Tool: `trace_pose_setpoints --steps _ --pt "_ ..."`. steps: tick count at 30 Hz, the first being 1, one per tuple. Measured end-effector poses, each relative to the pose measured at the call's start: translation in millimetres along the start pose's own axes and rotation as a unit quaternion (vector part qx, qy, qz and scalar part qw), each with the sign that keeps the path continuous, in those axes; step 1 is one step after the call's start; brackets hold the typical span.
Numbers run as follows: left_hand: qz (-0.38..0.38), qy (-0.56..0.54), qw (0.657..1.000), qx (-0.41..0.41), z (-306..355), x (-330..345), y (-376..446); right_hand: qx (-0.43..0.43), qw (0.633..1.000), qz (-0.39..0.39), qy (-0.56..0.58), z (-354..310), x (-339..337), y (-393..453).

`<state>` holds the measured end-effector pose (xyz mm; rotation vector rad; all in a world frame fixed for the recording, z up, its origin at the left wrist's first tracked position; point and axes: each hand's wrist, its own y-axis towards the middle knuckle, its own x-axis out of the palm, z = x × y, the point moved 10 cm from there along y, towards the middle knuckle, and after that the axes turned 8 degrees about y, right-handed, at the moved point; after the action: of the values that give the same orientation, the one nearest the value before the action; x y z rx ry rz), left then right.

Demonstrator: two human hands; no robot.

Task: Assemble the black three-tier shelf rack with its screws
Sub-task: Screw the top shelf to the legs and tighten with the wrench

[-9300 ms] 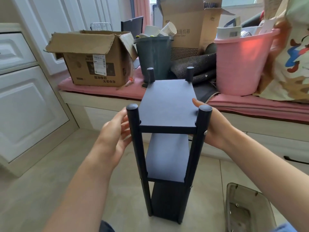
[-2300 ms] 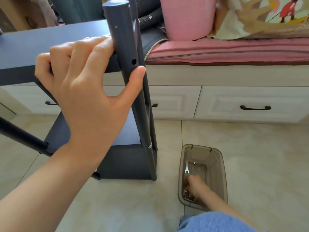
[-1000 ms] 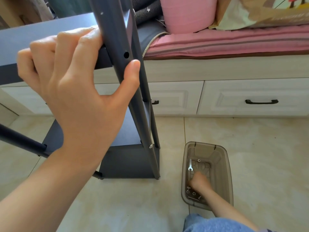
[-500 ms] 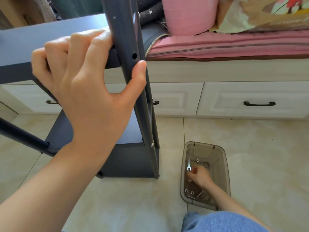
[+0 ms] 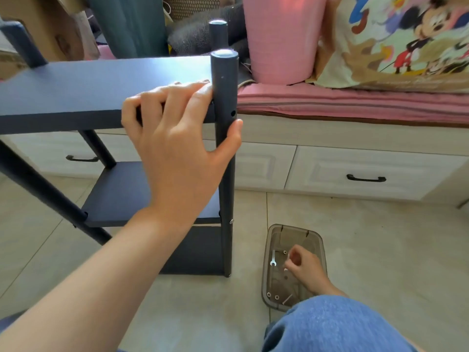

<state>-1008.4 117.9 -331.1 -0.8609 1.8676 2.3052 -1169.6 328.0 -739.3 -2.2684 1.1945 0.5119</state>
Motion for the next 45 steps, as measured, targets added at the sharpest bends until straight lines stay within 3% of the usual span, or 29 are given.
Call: trace_pose_setpoints --steps 9,19,26,36,45 --pt "-0.020 -0.025 0.999 0.003 -1 -3 1 0.047 0.998 -0.012 0.033 -15 -17 -9" --pt "-0.040 -0.036 0.999 0.001 -3 -1 1 0.013 0.998 0.020 0.059 -53 -36 -21" --pt "-0.051 -0.041 0.998 0.002 -4 1 0 -0.016 0.981 0.031 0.189 -146 -75 -43" --pt "-0.086 -0.045 0.995 0.033 -3 -2 1 -0.204 0.945 -0.029 0.254 -348 -108 -111" --pt "-0.074 -0.054 0.993 0.070 -7 -6 1 -0.226 0.940 0.074 0.243 -380 -116 -115"
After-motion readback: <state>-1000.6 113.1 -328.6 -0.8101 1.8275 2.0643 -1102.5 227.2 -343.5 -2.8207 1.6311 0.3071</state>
